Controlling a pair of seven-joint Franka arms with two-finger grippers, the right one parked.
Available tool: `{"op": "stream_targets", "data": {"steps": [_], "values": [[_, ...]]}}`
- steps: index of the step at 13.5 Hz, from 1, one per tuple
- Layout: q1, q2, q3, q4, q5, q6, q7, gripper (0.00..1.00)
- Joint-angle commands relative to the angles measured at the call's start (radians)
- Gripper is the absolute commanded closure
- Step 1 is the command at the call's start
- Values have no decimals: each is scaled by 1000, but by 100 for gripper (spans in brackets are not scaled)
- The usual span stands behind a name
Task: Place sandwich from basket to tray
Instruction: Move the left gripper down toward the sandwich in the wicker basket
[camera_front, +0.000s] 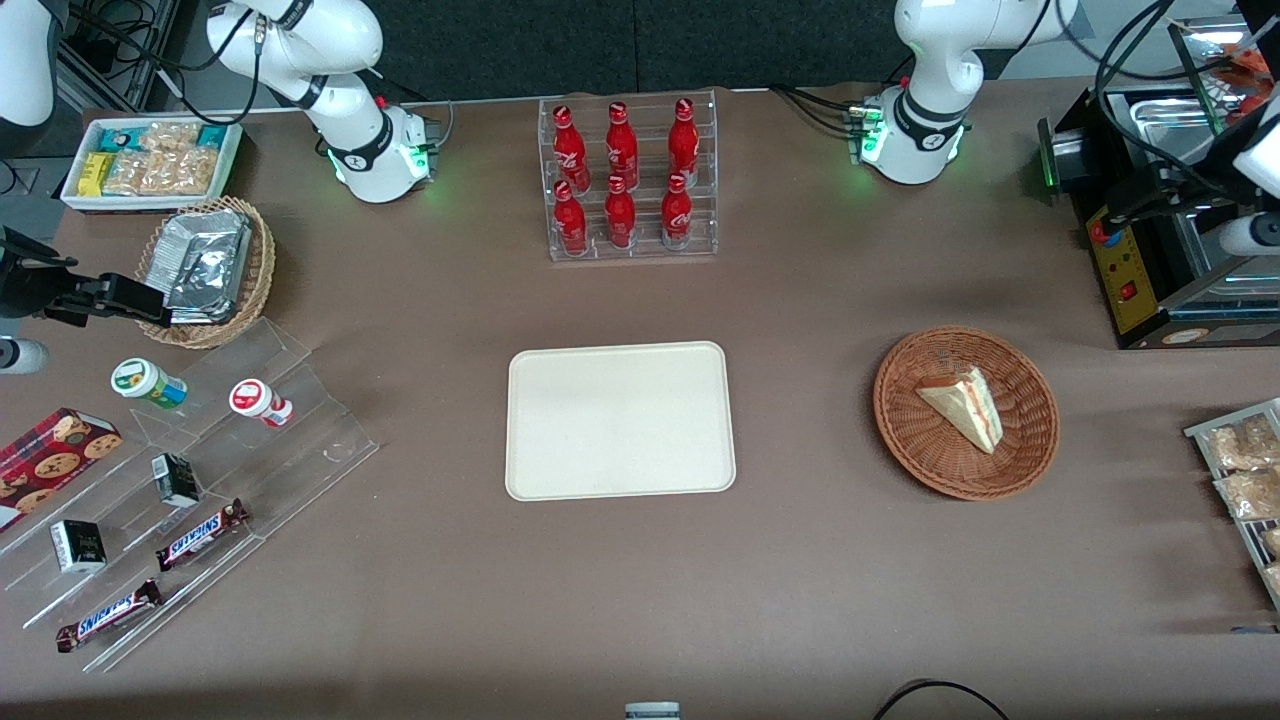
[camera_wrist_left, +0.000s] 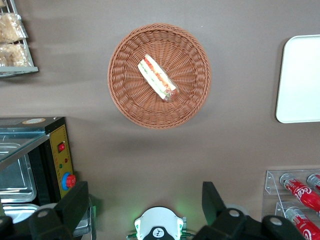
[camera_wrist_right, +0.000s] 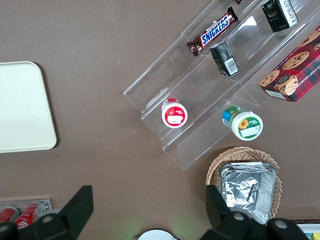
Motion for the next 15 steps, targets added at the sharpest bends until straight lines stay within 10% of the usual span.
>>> {"op": "stream_targets", "data": {"steps": [1, 6, 15], "values": [[-25, 6, 25, 24, 9, -7, 6, 0], [-23, 93, 25, 5, 46, 21, -150, 0], [0, 151, 31, -369, 34, 554, -785, 0]]}}
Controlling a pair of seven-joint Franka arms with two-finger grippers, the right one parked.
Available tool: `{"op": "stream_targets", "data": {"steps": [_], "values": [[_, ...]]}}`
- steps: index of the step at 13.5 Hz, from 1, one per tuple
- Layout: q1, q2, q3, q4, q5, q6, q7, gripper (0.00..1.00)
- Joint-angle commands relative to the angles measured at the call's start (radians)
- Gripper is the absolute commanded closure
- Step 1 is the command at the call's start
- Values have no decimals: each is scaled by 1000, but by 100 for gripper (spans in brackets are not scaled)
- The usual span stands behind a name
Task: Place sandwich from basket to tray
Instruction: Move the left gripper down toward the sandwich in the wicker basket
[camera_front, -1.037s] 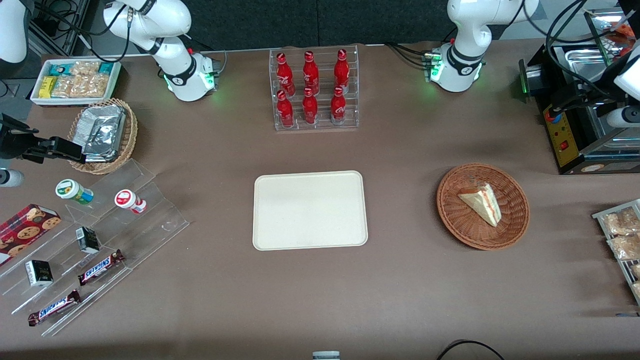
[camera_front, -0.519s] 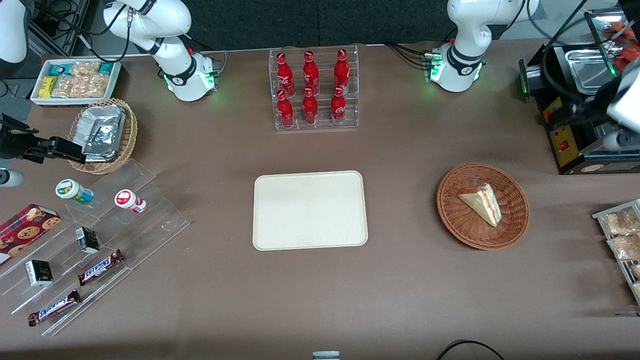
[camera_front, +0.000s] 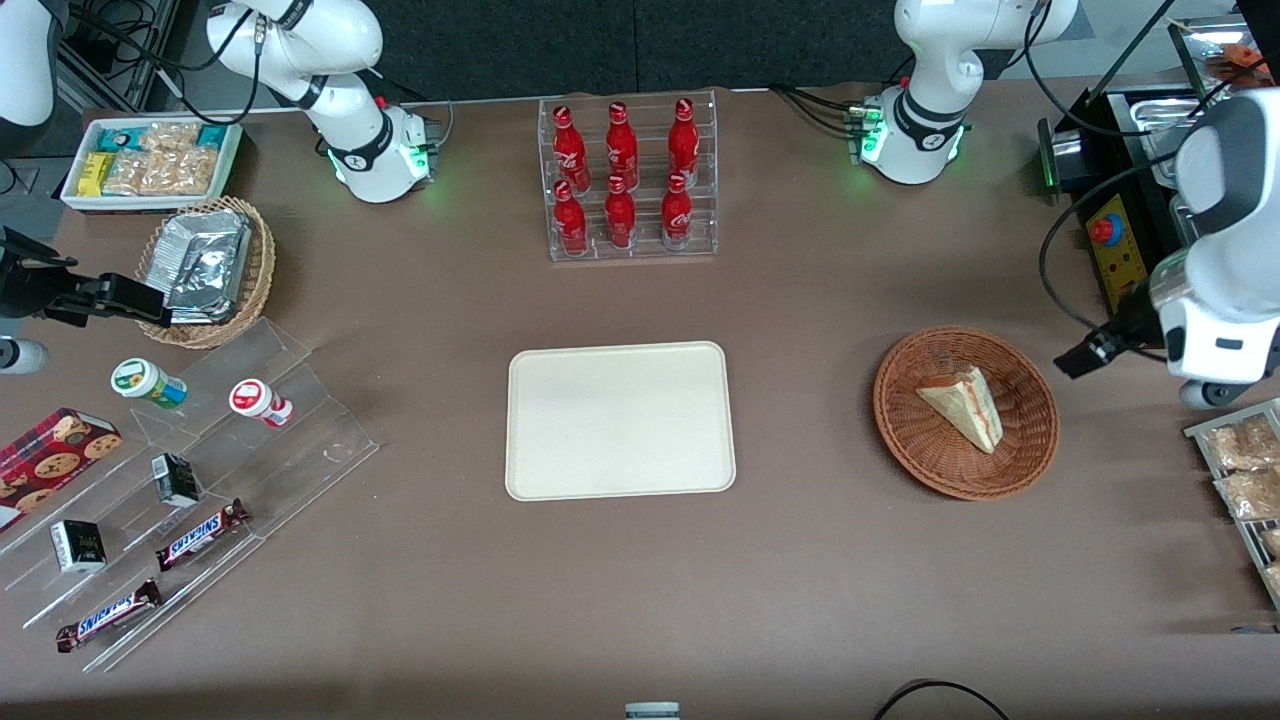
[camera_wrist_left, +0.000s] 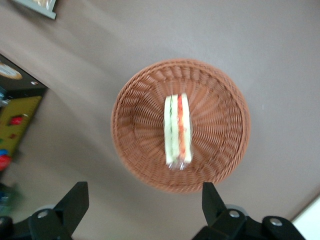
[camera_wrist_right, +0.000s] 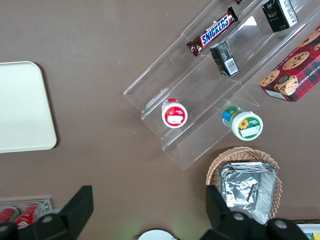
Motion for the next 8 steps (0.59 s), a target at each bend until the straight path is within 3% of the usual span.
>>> {"op": "stream_targets", "data": {"steps": [1, 8], "values": [[0, 30, 1, -72, -6, 117, -161, 0], [-35, 138, -5, -184, -1, 369, -386, 0]]}}
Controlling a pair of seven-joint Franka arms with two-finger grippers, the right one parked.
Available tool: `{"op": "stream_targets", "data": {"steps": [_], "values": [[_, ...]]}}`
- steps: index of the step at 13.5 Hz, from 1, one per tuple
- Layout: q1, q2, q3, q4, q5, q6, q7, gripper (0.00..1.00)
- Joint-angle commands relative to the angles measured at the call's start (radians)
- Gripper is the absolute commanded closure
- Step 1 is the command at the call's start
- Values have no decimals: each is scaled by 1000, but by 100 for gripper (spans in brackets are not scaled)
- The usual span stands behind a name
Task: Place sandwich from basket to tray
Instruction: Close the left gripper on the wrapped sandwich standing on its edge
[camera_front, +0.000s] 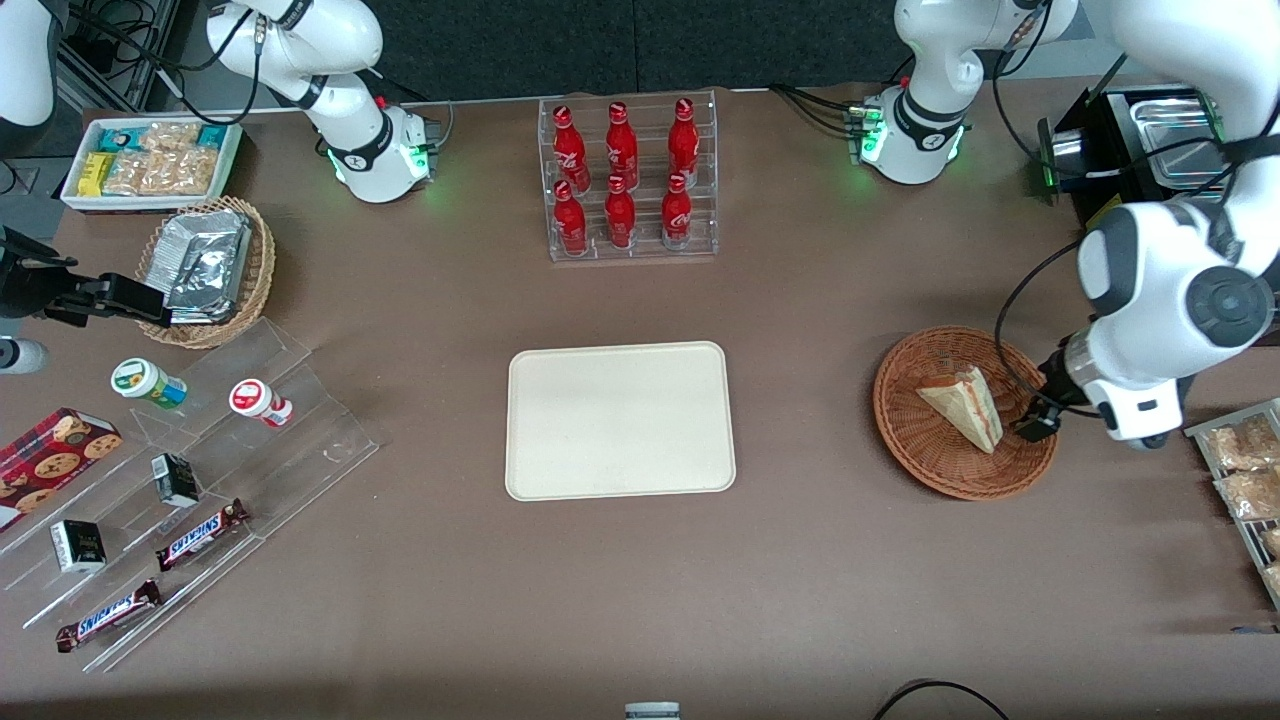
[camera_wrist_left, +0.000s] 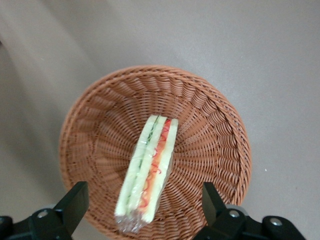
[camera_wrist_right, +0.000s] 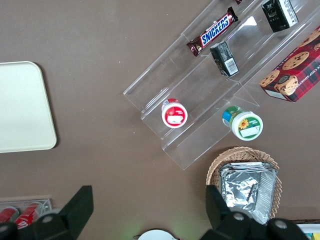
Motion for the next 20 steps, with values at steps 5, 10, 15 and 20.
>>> {"op": "stream_targets", "data": {"steps": [5, 10, 15, 20], "values": [[-53, -13, 5, -152, 14, 159, -27, 0], [-60, 5, 5, -208, 18, 239, -21, 0], [-68, 45, 5, -209, 20, 245, -11, 48], [-71, 31, 3, -128, 18, 81, 28, 100]]}}
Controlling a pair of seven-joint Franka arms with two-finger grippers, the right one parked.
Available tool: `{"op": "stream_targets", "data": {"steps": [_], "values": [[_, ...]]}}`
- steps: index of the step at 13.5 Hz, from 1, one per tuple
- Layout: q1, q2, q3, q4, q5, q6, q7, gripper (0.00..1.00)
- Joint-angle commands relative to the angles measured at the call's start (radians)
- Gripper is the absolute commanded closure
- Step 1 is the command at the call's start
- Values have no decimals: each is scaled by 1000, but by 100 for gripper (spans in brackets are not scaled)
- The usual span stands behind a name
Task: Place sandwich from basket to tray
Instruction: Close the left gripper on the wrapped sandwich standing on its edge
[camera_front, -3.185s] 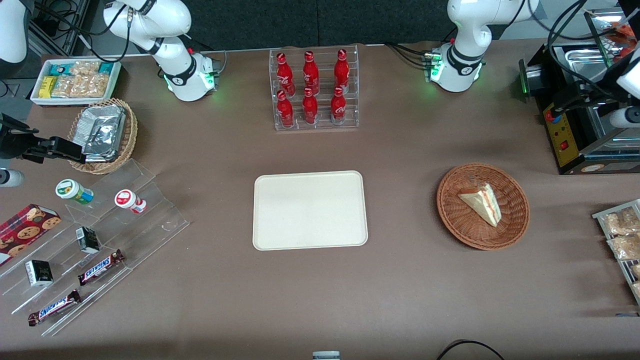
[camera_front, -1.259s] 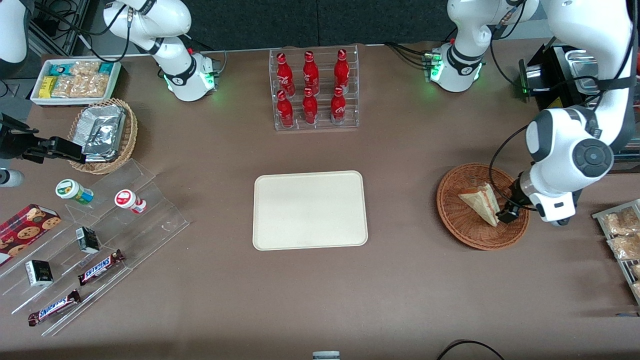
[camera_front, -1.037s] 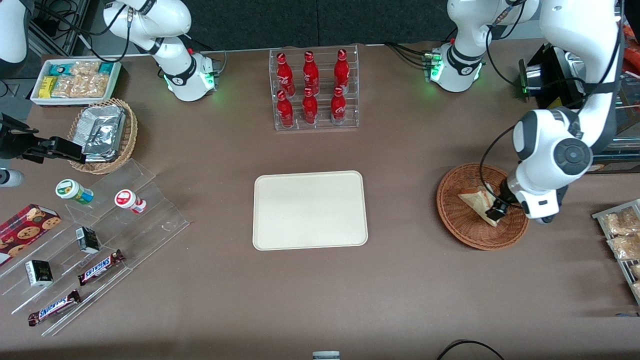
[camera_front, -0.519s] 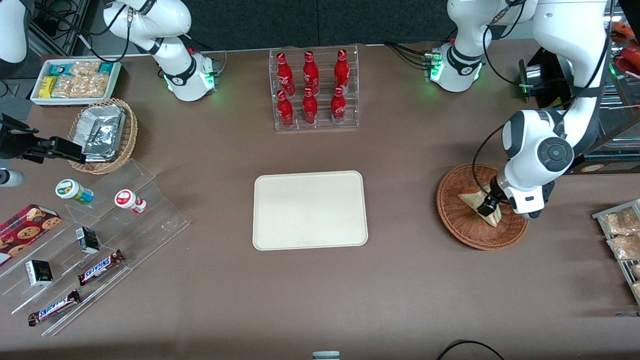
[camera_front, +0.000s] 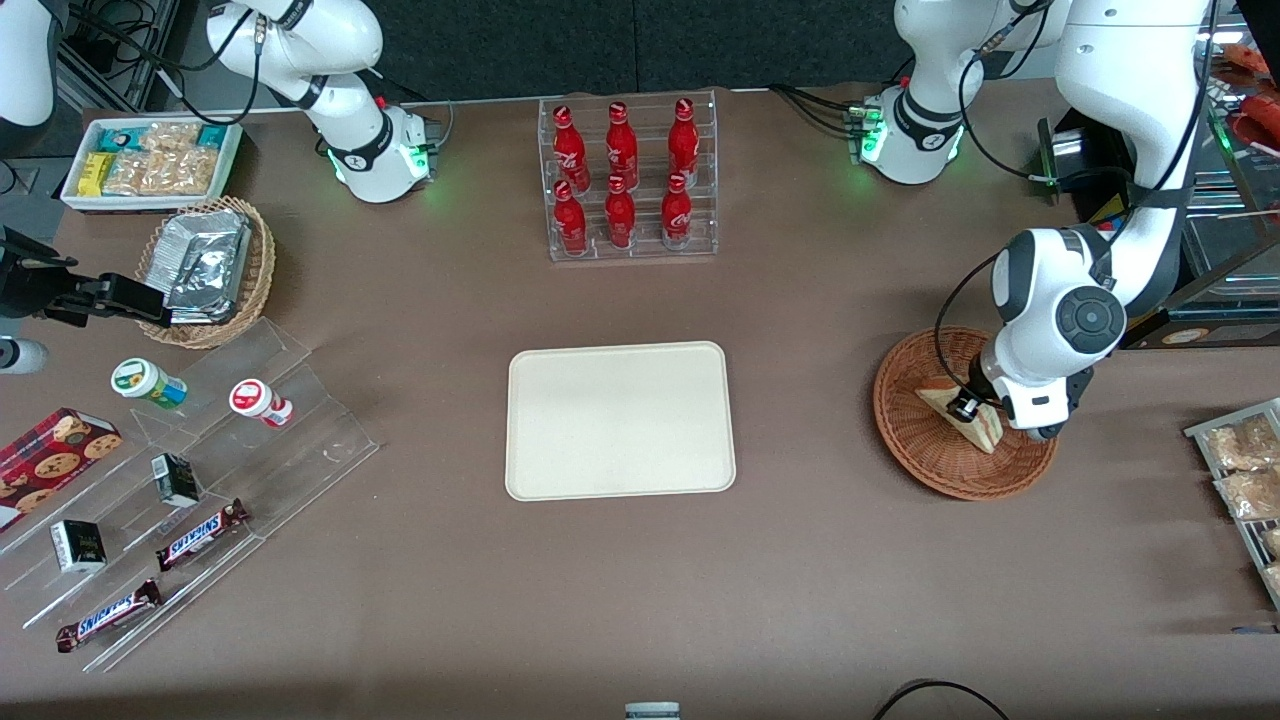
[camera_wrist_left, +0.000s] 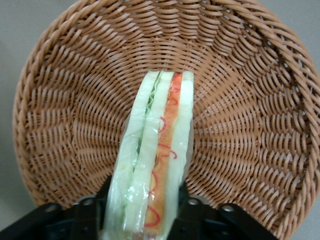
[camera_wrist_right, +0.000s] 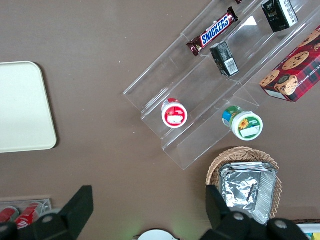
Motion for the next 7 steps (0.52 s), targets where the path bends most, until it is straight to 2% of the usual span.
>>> {"op": "stream_targets", "data": {"steps": [1, 4, 7], "values": [[-14, -23, -5, 80, 12, -143, 20, 100], [-14, -89, -44, 138, 12, -300, 45, 100], [-14, -109, -174, 289, 10, -497, 43, 100]]}}
